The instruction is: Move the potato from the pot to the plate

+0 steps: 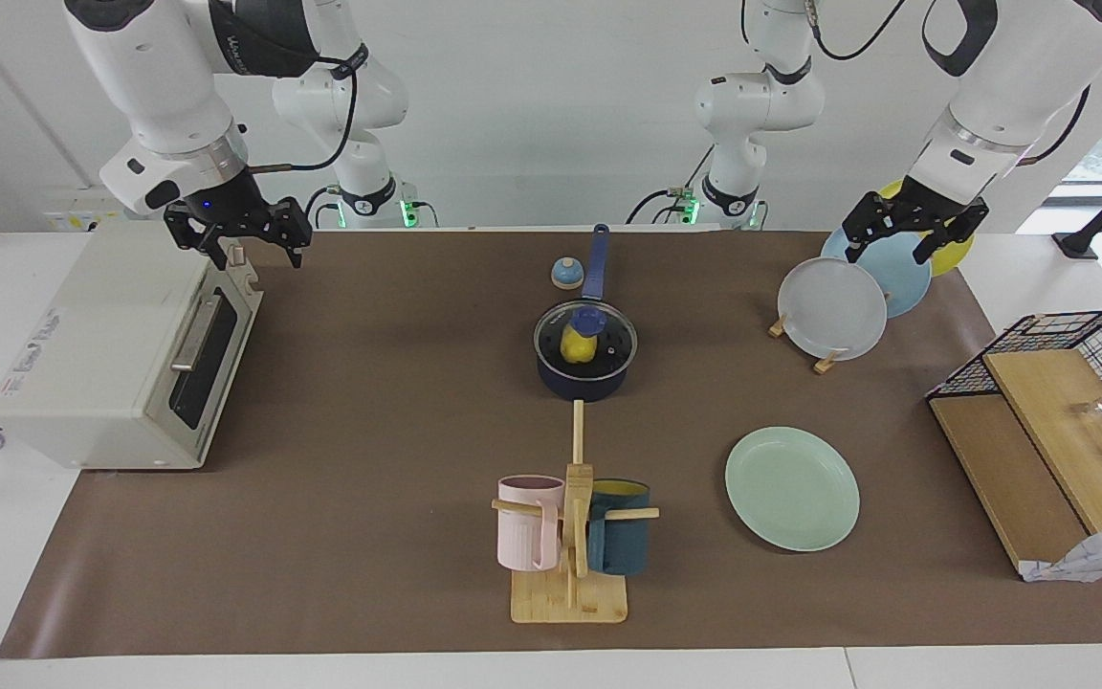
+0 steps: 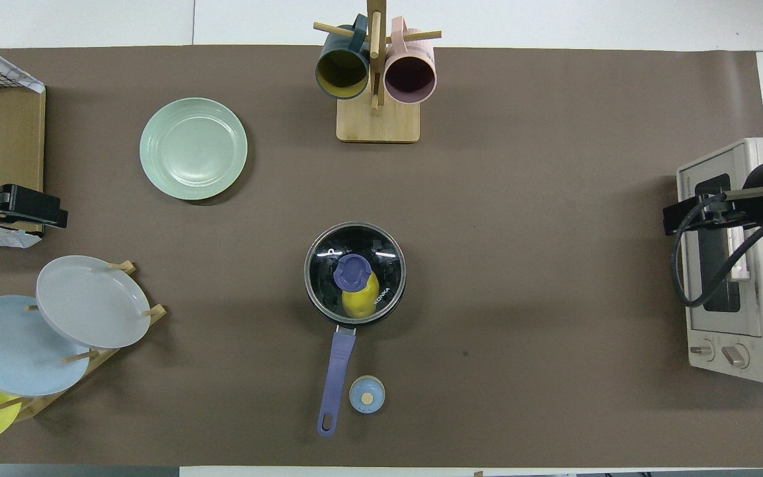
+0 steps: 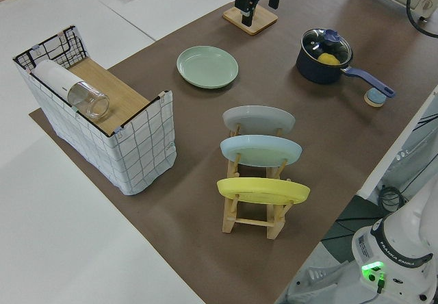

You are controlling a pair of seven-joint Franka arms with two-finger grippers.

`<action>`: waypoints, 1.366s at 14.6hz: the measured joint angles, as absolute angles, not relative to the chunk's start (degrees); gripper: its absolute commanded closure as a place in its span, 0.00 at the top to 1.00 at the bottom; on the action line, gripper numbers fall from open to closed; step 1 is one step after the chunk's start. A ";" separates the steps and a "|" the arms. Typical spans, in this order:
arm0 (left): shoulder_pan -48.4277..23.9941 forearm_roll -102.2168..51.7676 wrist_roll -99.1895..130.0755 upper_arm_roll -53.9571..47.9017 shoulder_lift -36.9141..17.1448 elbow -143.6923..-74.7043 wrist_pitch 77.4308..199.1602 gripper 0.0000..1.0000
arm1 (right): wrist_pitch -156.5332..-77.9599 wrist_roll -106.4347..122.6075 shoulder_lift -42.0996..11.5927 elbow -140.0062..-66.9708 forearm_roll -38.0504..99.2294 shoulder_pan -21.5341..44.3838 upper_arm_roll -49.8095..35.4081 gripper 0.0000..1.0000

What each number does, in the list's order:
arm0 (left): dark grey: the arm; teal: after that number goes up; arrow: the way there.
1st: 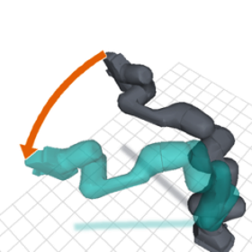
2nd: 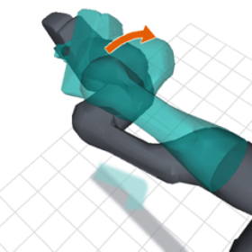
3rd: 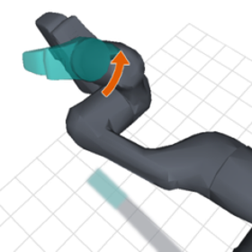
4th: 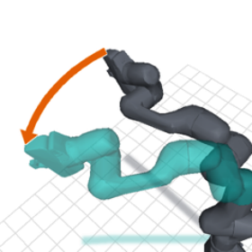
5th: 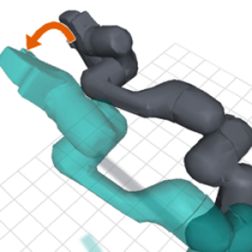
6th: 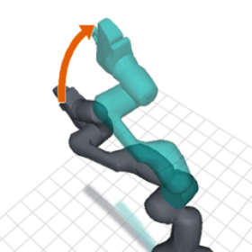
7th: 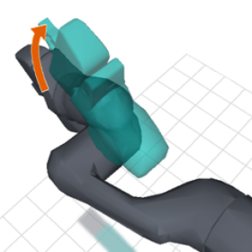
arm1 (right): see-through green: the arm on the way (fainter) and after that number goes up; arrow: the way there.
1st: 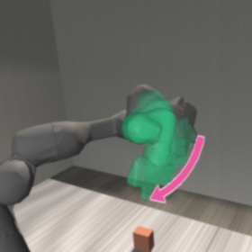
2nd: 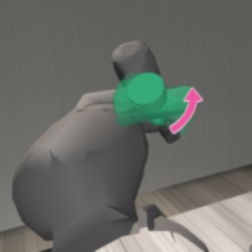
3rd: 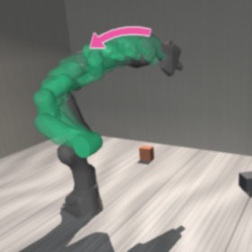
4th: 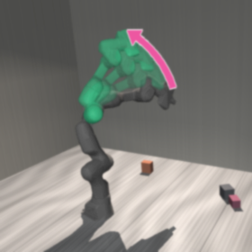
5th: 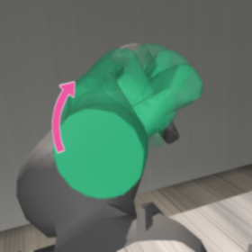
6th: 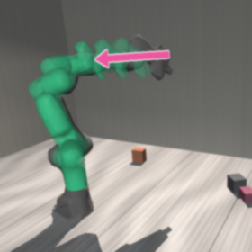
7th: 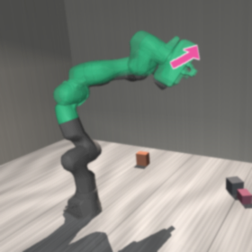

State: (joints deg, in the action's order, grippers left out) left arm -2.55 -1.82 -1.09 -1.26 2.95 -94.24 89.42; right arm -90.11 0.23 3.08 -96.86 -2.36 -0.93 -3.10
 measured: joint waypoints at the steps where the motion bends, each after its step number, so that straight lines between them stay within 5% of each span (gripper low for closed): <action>1: -2.55 -1.82 -1.09 -1.26 2.95 -94.24 89.42 1.00 | -90.11 0.23 3.08 -96.86 -2.37 -0.93 -3.10 1.00; 16: -2.55 -1.82 -1.09 -1.26 2.95 -94.24 89.42 1.00 | -90.08 0.32 3.10 -97.24 -2.21 -0.52 -3.52 1.00; 20: -2.55 -1.82 -1.09 -1.26 2.95 -94.24 89.42 1.00 | -92.49 -2.90 2.69 -97.23 2.76 5.30 -4.19 1.00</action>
State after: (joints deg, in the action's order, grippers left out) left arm -2.55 -1.82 -1.09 -1.26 2.95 -94.24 89.42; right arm -92.49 -2.90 2.69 -97.23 2.76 5.30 -4.19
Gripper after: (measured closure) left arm 0.000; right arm 0.000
